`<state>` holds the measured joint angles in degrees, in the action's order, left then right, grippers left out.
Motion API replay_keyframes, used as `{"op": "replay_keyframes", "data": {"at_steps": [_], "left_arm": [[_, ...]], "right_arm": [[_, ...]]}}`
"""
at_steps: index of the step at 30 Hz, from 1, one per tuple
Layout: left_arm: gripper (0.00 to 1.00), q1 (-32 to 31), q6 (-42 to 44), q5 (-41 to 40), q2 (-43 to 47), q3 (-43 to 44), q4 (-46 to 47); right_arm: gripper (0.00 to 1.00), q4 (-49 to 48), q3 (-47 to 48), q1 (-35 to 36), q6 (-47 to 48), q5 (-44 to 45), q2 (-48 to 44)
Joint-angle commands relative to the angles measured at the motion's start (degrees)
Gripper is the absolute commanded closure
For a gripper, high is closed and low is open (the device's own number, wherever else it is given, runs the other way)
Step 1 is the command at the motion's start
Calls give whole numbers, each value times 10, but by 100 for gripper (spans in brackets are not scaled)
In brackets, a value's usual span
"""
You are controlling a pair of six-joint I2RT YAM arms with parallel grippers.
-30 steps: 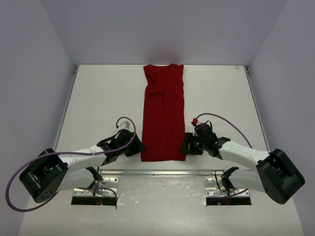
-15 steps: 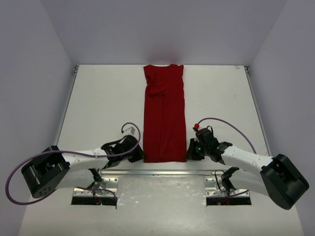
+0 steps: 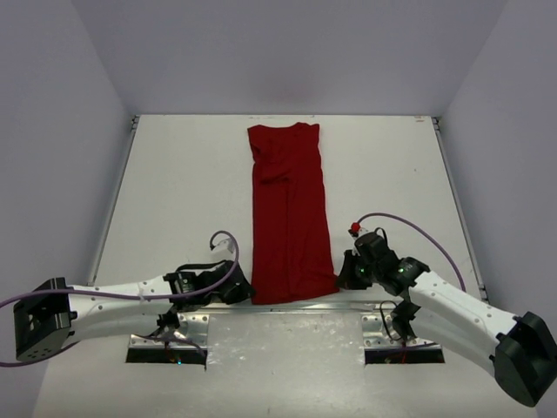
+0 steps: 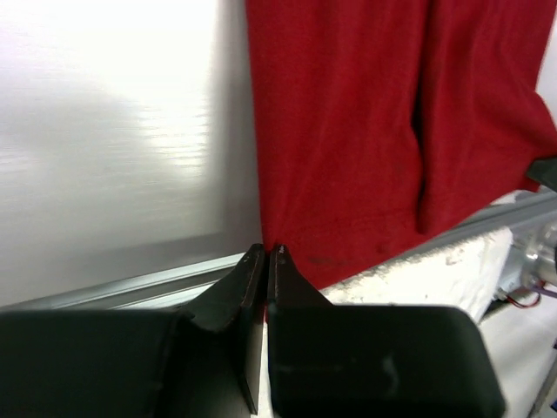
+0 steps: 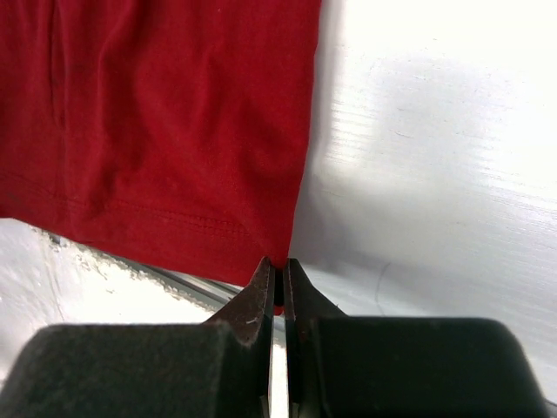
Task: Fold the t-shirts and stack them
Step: Grab the bottom of the folded rectangular tshirt with both arms, then fold the folded rectangular tshirt in 1/3 of the way
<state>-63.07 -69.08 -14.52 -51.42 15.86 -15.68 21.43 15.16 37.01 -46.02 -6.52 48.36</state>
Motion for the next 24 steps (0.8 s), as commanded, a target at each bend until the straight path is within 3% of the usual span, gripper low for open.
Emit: {"op": "replay_keyframes", "data": {"at_steps": [1,7,11,16,24], "left_arm": [[100,-9,-30,-39,-1,26,-54],[100,-8,-35,-31,-5,39,-62],[100,-8,-39,-67,18,79,-107],[100,2,-23,-124,-11,137,-130],[100,145,95,-90,-88,215,-82]], "right_arm": [[99,13,25,3,11,12,16],[99,-10,18,9,-7,-12,8],[98,14,53,9,-1,7,-1],[99,10,98,8,13,21,52],[98,34,239,-7,44,64,146]]}}
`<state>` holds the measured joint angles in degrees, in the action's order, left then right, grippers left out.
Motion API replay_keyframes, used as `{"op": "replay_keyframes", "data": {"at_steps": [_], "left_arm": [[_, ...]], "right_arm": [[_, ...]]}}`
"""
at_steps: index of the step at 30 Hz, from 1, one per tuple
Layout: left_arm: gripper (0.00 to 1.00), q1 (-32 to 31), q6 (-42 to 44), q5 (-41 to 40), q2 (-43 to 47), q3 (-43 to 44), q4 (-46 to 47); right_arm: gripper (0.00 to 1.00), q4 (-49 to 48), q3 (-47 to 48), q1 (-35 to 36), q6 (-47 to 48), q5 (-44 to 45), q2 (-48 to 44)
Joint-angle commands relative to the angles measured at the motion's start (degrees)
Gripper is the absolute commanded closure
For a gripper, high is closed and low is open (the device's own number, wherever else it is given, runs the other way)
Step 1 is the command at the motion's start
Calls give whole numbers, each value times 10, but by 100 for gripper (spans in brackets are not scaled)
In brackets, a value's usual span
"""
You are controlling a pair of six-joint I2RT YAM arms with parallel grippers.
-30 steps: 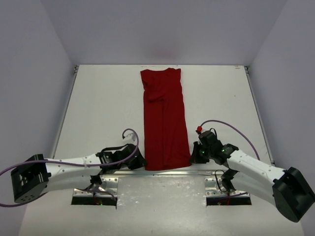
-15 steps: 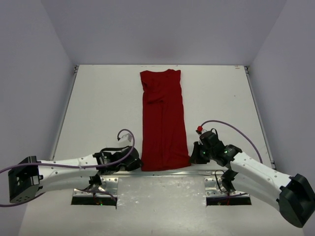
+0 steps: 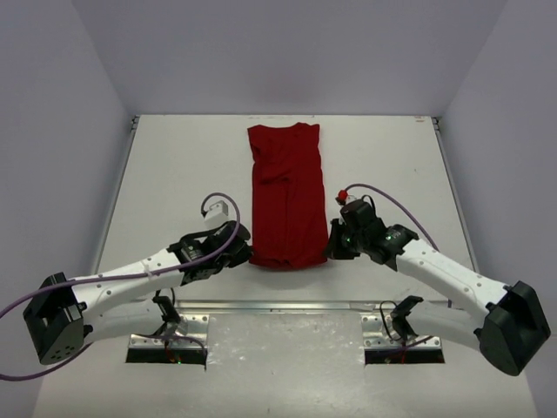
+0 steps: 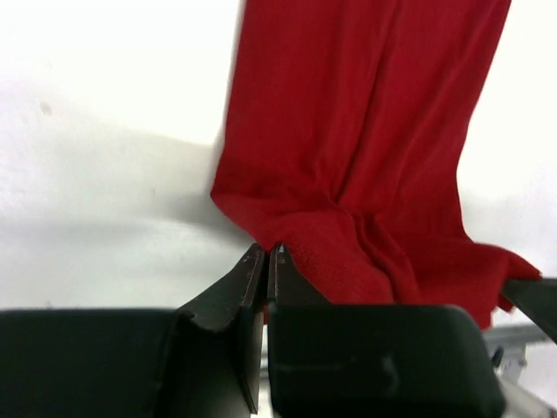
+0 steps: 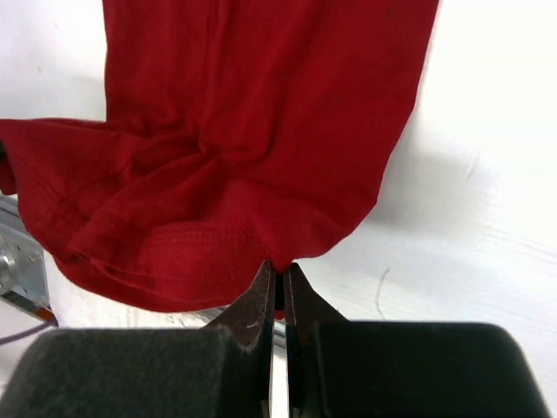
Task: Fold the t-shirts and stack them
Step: Fold the folded rectangular tshirt in 1/3 of the way
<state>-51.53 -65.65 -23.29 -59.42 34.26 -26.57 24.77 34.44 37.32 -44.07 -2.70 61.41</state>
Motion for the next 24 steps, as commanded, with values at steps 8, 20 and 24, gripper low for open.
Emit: {"op": "replay_keyframes", "data": {"at_steps": [8,20,24], "left_arm": [[100,143,171,45,-109,142,65],[100,242,255,140,-265,240,120],[100,261,268,172,-307,261,148]], "right_arm": [[99,12,164,-66,65,30,133],[99,26,329,-129,116,-26,309],[99,28,363,-141,128,-35,360]]}}
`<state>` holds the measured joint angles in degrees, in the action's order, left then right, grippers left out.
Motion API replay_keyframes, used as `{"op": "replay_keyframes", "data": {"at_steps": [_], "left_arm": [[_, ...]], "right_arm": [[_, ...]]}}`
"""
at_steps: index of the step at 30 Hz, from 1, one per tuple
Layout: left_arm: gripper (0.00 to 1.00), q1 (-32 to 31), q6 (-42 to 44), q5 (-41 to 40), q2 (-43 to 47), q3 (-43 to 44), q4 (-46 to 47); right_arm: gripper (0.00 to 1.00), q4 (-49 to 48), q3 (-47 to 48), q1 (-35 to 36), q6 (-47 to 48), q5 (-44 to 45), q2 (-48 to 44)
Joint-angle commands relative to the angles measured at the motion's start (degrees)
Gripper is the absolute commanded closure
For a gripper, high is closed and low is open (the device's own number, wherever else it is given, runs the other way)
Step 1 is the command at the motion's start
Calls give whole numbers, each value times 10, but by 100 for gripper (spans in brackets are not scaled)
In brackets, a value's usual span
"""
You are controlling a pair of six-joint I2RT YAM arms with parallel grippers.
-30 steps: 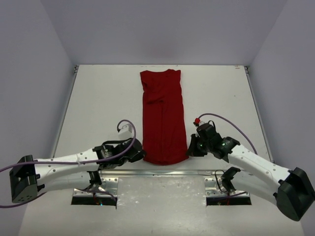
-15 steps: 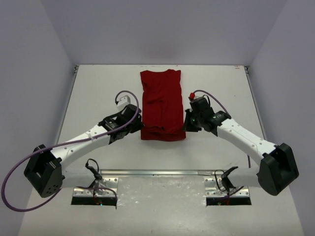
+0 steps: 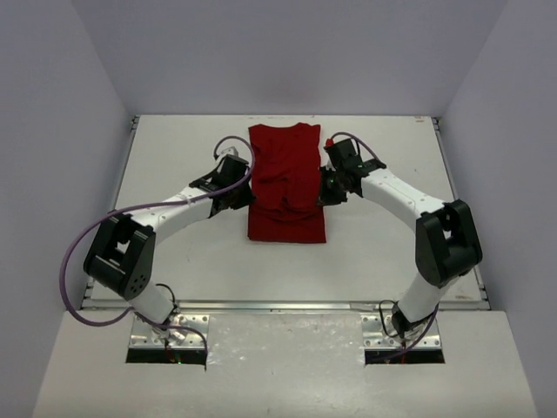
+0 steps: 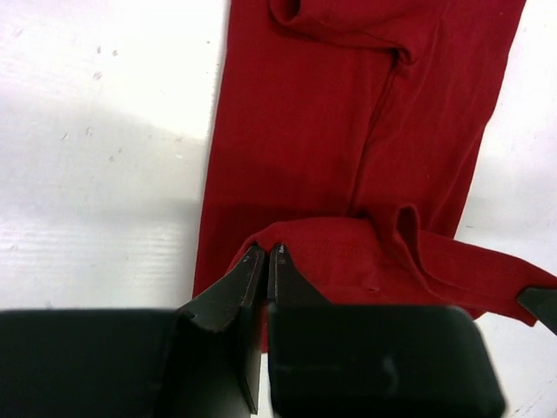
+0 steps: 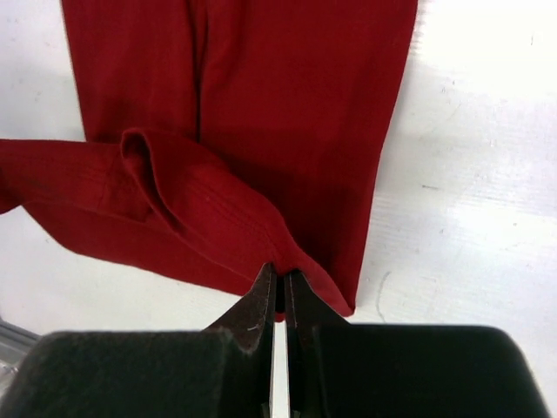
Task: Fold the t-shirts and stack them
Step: Fold the folded rectangular tshirt in 1/3 of the way
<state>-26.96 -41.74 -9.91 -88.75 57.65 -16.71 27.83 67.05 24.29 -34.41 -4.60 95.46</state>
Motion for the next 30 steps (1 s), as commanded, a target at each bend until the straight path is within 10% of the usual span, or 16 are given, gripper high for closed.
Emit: {"op": "replay_keyframes", "data": {"at_steps": [1,18,24,28,30], "left_arm": [[100,22,30,45,-28,35,55],[90,79,60,105,-201,171,50],[54,81,43,71,-194,173,70],[48,81,47,36,-166,192,77],[39,80,46,8,-120,170,94]], "right_arm": [[99,-2,51,-13,34,-19,42],[88,25,196,-49,73,-29,195],[77,35,250,-66,70,-21,227],[69,53,300,-79,61,-35,224],[53,28,281,-79,49,-27,204]]}}
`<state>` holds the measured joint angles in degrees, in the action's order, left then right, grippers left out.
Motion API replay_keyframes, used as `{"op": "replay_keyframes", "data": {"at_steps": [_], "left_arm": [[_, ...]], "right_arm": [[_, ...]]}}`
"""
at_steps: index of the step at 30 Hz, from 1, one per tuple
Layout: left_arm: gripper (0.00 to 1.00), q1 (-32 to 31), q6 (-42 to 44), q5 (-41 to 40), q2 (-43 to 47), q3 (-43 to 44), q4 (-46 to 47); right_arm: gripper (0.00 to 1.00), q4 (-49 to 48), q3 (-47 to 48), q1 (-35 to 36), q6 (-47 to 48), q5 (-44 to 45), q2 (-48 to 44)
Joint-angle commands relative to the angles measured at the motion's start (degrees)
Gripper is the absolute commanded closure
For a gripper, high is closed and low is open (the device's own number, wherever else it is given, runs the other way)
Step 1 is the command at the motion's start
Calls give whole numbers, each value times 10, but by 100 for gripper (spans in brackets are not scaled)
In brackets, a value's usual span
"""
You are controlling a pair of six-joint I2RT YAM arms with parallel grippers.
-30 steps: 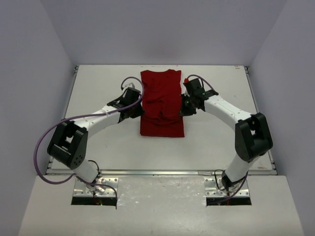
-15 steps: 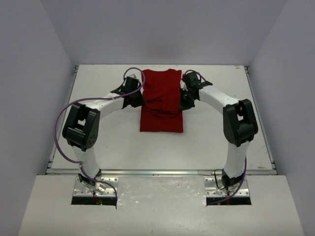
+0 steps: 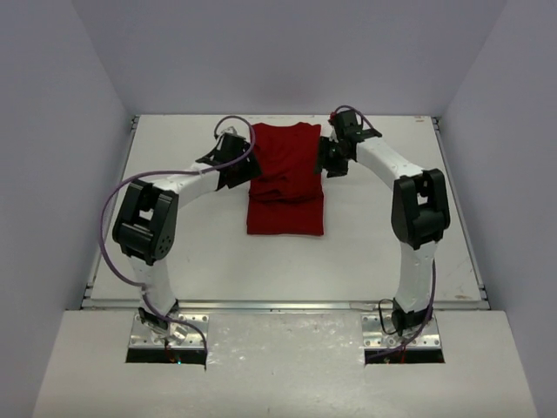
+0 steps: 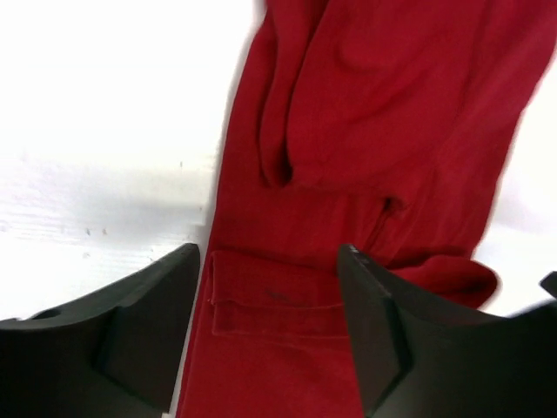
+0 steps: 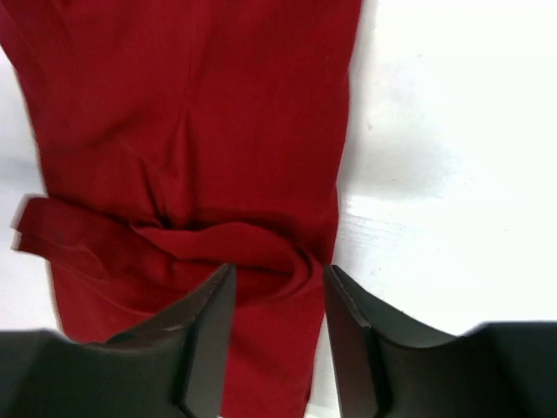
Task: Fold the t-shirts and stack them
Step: Fold the folded rectangular tshirt in 1/3 of the way
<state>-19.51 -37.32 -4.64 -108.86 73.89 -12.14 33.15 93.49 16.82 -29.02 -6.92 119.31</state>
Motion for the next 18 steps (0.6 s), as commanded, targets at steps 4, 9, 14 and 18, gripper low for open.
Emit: {"op": "replay_keyframes", "data": {"at_steps": [4,9,14,18], "left_arm": [[17,-28,22,-121,175,-73,92],[30,-123,-41,-212,204,-125,-29],[69,-170,-91,-186,173,-142,-57],[69,-188,-110,-186,156,-153,-56]], "right_arm": [[49,-112,-66,0,2,-49,-114],[72,-178,-212,67,-14,0,-158],[79,-188,-236,100,-51,41,-146],[80,-173,-204,104,-61,42,-103]]}}
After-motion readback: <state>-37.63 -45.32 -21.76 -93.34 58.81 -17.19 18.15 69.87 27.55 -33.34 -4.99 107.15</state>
